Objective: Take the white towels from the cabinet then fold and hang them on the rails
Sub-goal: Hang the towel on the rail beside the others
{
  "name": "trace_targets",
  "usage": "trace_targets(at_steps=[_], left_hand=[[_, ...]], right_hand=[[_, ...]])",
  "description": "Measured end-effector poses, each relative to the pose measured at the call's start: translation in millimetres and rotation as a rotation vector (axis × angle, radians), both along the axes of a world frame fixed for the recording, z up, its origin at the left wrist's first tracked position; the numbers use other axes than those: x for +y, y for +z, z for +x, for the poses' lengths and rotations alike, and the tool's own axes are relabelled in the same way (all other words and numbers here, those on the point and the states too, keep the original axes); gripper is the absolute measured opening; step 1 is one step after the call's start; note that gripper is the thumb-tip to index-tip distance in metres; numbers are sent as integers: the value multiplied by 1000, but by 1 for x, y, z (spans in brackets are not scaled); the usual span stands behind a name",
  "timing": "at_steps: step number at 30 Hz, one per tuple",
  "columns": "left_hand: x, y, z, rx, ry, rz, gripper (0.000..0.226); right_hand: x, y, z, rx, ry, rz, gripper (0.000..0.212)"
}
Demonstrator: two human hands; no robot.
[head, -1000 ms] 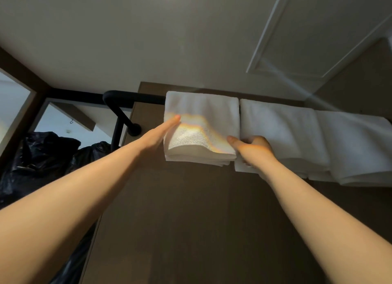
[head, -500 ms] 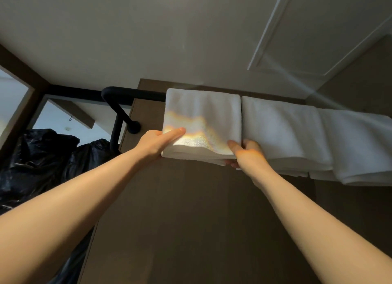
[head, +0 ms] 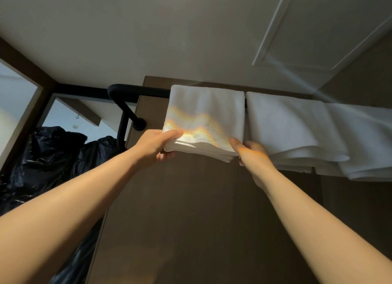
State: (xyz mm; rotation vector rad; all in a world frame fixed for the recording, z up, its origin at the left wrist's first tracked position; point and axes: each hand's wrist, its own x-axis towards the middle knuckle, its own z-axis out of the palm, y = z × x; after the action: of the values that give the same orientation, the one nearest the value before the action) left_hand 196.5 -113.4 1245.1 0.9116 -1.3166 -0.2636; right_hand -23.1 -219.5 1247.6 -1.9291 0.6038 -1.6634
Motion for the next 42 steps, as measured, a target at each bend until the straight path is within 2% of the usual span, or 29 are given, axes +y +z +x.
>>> trace_targets(at_steps=[2,4,6,10,12,14,16,20,23,25,27,30,32,35,39,42], left_hand=[[0,-1,1,25,-16,-1,82],[0,-1,-1,55,-25,-2,65],[0,-2,-3,71,-20,-6,66],[4,-6,-5,28,67,-22,95],[2,-9,-5,43,72,-35,89],[-4,-12,-4,98,53,-50,73],[-9,-15,-3,110,95,-68,63],[-7,-18,-3,96,124,-114,63],[0,-14,-2,131,74,-110,69],[6,-11,-3,129,31,-82,62],[11,-8,-3,74,55,-42,58],[12,-10,-3,80,51,-20,63],[10,-11,-4,106,27,-19,53],[8,-11,-5,131,8,-12,43],[7,-11,-5,138,3,13,45],[4,-11,-4,144,8,16,53]], right_hand=[[2,-2,2,-49,196,157,55],[2,-3,2,-77,314,233,51],[2,-6,0,-103,364,247,43],[9,-9,3,-152,332,180,36],[14,-10,6,-175,289,124,24],[21,-13,10,-218,273,85,7],[26,-17,15,-266,255,71,10],[27,-21,17,-375,201,70,9],[27,-20,17,-477,178,89,32],[31,-20,17,-499,178,90,35],[32,-22,18,-467,115,72,32],[41,-27,11,-328,-125,-21,26],[51,-31,1,-230,-271,-116,26],[73,-30,-9,-117,-373,-297,30],[85,6,2,20,-481,-538,30],[74,46,21,233,-592,-644,45]])
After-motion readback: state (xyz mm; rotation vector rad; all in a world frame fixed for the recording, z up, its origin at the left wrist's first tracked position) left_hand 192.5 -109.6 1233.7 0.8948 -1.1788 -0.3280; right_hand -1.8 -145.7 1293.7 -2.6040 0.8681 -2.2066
